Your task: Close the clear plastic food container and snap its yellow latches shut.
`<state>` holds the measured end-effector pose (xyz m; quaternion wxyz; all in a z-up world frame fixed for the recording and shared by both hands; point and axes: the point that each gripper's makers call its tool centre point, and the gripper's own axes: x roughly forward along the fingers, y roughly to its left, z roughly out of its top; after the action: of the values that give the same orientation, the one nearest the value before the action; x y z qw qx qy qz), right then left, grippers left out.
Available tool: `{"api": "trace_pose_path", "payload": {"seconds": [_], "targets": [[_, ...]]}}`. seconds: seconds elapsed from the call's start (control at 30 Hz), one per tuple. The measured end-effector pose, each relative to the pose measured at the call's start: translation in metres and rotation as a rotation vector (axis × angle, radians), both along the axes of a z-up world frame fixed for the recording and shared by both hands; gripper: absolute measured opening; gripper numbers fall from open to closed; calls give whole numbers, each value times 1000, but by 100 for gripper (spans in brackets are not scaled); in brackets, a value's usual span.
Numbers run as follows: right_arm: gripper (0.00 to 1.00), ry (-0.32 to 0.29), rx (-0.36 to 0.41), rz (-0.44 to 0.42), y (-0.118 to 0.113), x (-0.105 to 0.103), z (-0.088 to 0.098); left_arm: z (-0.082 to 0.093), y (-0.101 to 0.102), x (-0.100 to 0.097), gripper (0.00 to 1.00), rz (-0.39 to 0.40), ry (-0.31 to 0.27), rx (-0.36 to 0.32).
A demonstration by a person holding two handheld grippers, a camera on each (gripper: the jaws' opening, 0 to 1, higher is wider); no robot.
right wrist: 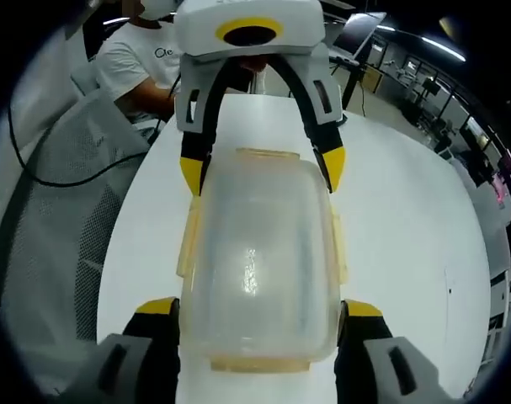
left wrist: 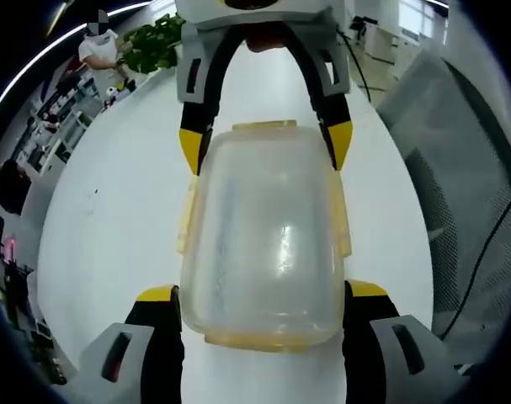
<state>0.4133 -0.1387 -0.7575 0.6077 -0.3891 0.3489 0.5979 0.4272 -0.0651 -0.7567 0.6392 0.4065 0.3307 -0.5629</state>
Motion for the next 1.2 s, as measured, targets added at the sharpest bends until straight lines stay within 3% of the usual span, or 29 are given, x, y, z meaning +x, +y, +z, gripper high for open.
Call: {"api": "trace_pose_path", "payload": {"seconds": [0.33, 0.5, 0.87, 1.03, 1.1, 1.17, 1.2], "targets": [[76, -3, 10, 24, -3, 61, 0, -1, -2, 56, 76, 21, 1, 4], [76, -2, 20, 19, -2, 79, 1, 0, -2, 77, 76, 18, 2, 21], [76, -5, 11, 17, -2, 80, 2, 0, -1, 78, 76, 21, 0, 31], [78, -16, 5, -3, -1, 80, 3, -1, 2, 77, 77, -3, -34, 54], [84, -13, -5, -59, -2, 82, 3, -1, 1, 77, 87, 4, -45, 52], [99, -21, -6, -106, -3, 84, 3, -1, 1, 73, 96, 15, -37, 43], [99, 11, -24, -125, -7, 78, 1, -1, 0, 72, 99, 21, -38, 38]]}}
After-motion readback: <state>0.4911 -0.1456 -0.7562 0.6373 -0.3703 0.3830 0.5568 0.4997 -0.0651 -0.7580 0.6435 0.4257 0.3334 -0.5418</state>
